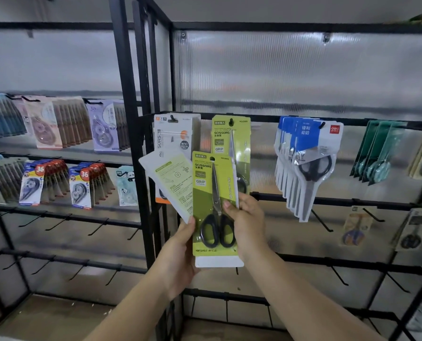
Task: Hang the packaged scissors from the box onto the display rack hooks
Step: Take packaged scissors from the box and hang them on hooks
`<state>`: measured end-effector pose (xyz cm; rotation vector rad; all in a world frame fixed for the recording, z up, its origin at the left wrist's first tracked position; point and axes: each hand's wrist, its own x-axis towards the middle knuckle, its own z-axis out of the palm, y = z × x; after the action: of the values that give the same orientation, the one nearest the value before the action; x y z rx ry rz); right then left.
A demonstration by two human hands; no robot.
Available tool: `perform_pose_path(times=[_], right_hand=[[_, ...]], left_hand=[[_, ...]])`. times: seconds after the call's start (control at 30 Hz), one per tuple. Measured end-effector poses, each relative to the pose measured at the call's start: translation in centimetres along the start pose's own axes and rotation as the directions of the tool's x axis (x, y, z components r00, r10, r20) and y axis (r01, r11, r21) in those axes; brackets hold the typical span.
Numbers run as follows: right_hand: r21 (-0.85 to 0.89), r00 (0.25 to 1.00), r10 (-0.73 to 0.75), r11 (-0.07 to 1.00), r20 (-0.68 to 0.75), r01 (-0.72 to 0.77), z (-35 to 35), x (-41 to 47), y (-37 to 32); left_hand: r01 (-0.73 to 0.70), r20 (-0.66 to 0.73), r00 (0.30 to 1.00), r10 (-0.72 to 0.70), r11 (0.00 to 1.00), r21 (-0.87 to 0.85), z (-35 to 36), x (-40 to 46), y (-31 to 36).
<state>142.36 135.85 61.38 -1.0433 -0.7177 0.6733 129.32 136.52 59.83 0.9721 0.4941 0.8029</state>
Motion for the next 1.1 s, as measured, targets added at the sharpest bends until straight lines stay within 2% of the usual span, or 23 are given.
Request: perform_pose_path(times=[0.2, 0.37, 0.5, 0.77, 0.87, 0.97, 1.1], right_hand=[[-0.019, 1.000, -0.012, 1.000, 0.015, 0.013, 0.4, 0.1, -0.3], [-0.116, 0.992, -0.125, 0.986, -0.022, 0.122, 0.6, -0.1, -0.4], [-0.285, 0.978, -0.200, 0.935, 0.065, 0.210, 0.7, -1.0, -0.9], [-0.469, 0.965, -0.128, 0.854, 0.227, 0.224, 0.9, -2.1, -2.0], [-0.520, 0.971, -0.102, 0.830, 0.215, 0.203, 1.3, -1.8, -2.5], [-0.480, 0.986, -0.047, 0.869, 0.161, 0.120, 1.5, -1.7, -2.7], [-0.248, 0.983, 0.114, 0.966, 0.147, -0.074, 1.6, -1.4, -2.9]], left_hand=[[-0.052, 0.167, 0.985, 0.042, 0.997, 0.056, -1.2, -0.1, 0.6], [-0.158, 0.162, 0.978, 0.129, 0.970, 0.184, -0.9, -0.2, 0.9], [-0.233, 0.132, 0.971, 0.199, 0.906, 0.352, 0.0, -0.4, 0.7], [-0.284, 0.126, 0.959, 0.255, 0.838, 0.466, 1.2, -0.6, 0.7], [-0.282, 0.158, 0.959, 0.234, 0.815, 0.507, 1.3, -0.5, 1.3], [-0.278, 0.191, 0.960, 0.204, 0.755, 0.594, 1.0, -0.6, 1.8], [-0.269, 0.218, 0.962, 0.165, 0.719, 0.641, 0.7, -1.1, 2.2]])
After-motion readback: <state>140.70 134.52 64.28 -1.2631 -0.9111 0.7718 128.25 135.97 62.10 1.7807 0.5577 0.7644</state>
